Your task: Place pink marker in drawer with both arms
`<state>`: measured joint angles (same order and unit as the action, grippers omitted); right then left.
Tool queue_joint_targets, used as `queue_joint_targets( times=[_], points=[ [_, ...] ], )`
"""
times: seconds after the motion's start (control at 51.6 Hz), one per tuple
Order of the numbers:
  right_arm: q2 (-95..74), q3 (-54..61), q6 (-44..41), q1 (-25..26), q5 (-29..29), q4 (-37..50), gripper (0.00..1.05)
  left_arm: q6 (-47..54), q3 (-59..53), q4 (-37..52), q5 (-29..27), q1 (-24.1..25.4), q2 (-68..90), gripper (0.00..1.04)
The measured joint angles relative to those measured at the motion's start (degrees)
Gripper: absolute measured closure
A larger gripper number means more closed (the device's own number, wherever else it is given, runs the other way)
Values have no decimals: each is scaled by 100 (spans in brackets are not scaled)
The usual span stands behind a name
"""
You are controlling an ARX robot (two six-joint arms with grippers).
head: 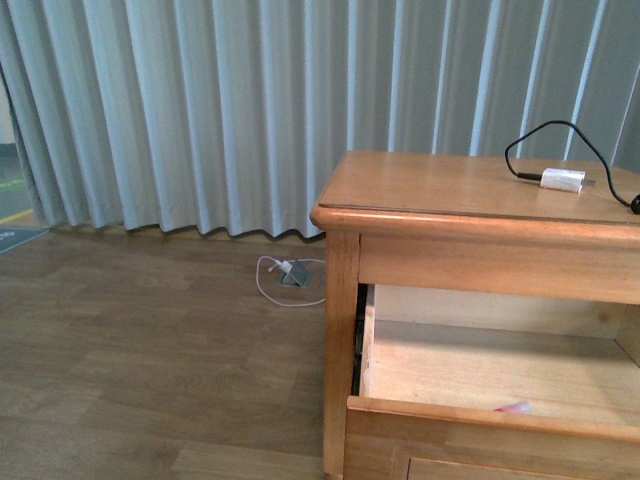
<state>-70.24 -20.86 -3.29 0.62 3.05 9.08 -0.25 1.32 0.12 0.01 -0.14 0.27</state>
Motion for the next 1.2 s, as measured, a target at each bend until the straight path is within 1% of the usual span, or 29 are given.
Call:
queue_joint_targets(
  times=[0.232, 0.368, 0.542, 0.581, 0.91, 1.201],
  points=[
    [-1578, -437, 20, -144, -275, 1106, 8, 0, 0, 0, 0, 0, 0, 6],
    [-2247, -645, 195, -205, -466, 1587, 8, 0, 0, 0, 0, 0, -2, 6],
    [-3025, -1213, 450, -326, -643, 2249, 8, 2, 0, 0, 0, 0, -2, 6],
    [-3226, -1401, 511, -369, -761, 2374, 8, 2, 0, 0, 0, 0, -2, 6],
    [-4404, -2549, 763, -531, -1325, 3132, 8, 0, 0, 0, 0, 0, -2, 6],
    [-5036, -3375, 879, -601, -1596, 3276, 8, 2, 0, 0, 0, 0, -2, 6]
  ],
)
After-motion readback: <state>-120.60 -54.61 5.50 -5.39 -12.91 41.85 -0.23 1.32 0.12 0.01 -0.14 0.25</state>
